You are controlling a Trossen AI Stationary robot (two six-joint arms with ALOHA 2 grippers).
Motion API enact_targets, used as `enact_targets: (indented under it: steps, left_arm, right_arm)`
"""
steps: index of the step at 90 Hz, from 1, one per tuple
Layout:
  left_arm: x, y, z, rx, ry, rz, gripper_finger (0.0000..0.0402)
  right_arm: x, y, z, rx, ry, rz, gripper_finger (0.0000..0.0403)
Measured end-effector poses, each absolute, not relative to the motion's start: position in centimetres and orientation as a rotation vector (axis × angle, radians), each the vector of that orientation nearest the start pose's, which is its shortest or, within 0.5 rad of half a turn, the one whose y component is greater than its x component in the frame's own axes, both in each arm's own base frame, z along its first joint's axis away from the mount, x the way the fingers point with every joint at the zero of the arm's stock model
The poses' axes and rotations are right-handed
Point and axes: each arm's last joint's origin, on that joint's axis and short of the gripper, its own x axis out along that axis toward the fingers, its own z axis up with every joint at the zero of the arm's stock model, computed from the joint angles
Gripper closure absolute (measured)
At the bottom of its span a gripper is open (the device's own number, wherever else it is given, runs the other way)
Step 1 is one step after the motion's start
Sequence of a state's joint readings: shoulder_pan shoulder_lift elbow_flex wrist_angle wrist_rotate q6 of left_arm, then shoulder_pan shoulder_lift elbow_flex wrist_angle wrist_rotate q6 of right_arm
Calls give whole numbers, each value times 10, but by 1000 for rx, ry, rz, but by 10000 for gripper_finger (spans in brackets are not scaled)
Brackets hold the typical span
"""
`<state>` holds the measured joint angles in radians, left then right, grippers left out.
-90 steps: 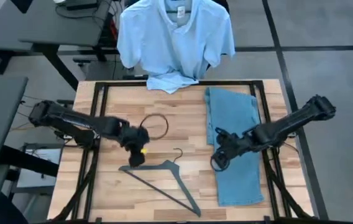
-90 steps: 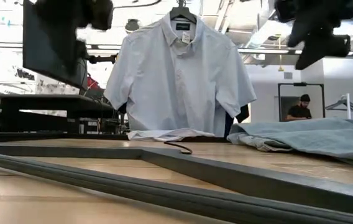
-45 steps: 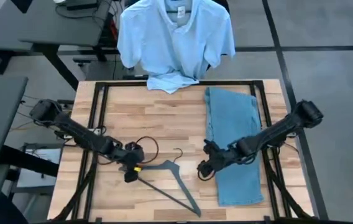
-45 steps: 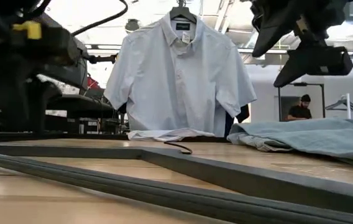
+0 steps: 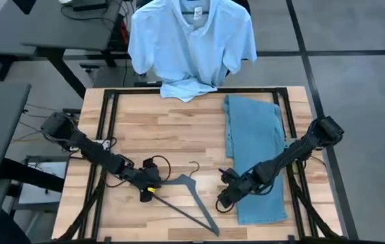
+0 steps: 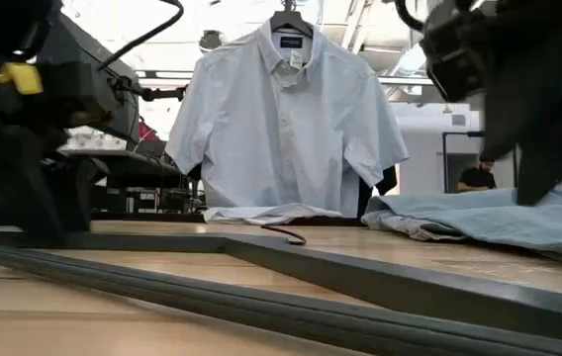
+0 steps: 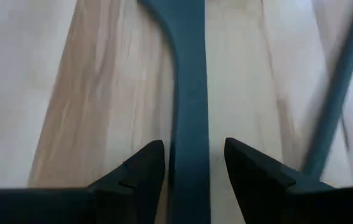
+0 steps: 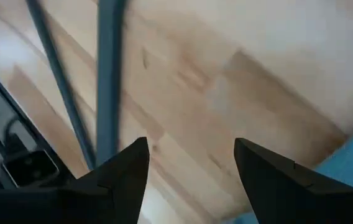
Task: Hang clothes
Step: Insert the blue jeans on the grey hanger
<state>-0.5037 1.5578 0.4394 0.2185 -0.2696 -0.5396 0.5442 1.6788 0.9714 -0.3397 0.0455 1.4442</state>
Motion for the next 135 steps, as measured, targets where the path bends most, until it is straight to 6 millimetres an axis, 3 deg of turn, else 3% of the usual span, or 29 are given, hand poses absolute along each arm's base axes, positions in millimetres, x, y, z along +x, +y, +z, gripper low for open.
enact_targets:
  steps: [8, 19, 35, 47, 55, 62, 81, 102, 108, 135]
  left_arm:
    - [218, -111, 92, -165, 879, 50, 275]
    - [225, -114, 85, -146, 881, 44, 353]
    - [227, -115, 92, -156, 883, 22, 352]
    - [229, -117, 116, -110, 908, 19, 352]
    - [228, -115, 137, -12, 920, 37, 353]
    - [233, -116, 161, 43, 869, 51, 353]
    - [234, -112, 221, 167, 733, 128, 354]
    - [234, -108, 266, 274, 598, 204, 358]
    - [234, -108, 275, 282, 565, 213, 392]
    - [235, -106, 277, 309, 558, 247, 397]
  right_arm:
    - [278, 167, 158, 1032, 1126, -409, 182]
    - [280, 171, 139, 1119, 1233, -463, 182]
    - [282, 178, 130, 1155, 1329, -401, 182]
    - [282, 181, 148, 1095, 1175, -416, 187]
    - [284, 181, 176, 1056, 966, -387, 188]
    - [285, 179, 202, 1052, 776, -355, 189]
    - [280, 167, 241, 1036, 440, -397, 189]
    - [287, 170, 246, 1051, 331, -371, 189]
    - [287, 174, 247, 1049, 291, -359, 189]
    - [287, 175, 247, 1030, 293, -355, 189]
